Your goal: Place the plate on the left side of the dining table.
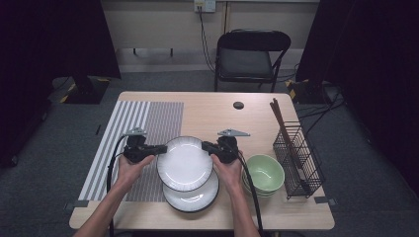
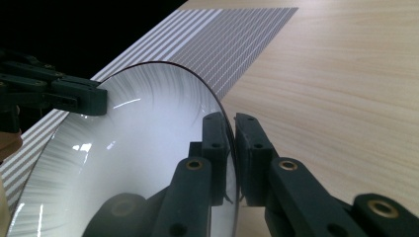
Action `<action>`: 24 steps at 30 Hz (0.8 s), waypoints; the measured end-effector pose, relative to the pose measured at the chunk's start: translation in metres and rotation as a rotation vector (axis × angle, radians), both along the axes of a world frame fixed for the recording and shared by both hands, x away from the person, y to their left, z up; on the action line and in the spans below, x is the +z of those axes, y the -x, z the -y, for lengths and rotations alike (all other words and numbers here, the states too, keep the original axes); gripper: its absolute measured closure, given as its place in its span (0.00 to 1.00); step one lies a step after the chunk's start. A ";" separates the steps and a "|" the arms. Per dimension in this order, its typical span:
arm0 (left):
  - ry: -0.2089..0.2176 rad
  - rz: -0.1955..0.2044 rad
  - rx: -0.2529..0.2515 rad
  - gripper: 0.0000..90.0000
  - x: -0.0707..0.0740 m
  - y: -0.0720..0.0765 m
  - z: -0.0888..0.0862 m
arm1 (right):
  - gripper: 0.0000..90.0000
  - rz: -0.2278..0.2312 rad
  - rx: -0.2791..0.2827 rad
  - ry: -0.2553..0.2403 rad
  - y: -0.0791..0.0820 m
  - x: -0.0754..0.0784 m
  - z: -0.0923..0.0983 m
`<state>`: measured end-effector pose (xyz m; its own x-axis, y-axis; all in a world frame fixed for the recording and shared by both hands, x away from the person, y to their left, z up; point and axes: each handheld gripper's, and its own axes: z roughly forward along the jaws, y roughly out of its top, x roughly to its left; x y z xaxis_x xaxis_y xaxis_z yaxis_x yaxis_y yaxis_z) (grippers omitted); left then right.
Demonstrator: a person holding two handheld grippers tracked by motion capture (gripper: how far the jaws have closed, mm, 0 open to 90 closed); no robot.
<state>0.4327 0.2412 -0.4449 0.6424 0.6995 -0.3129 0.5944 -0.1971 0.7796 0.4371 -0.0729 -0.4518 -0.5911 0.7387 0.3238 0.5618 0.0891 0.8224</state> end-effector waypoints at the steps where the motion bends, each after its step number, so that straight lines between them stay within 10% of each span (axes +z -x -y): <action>1: -0.006 0.007 0.004 0.95 0.000 0.000 0.001 | 0.93 -0.007 -0.003 0.004 0.000 -0.001 0.000; 24: -0.012 0.007 0.025 0.96 -0.001 -0.001 0.002 | 0.82 -0.129 -0.042 -0.031 0.010 -0.015 0.004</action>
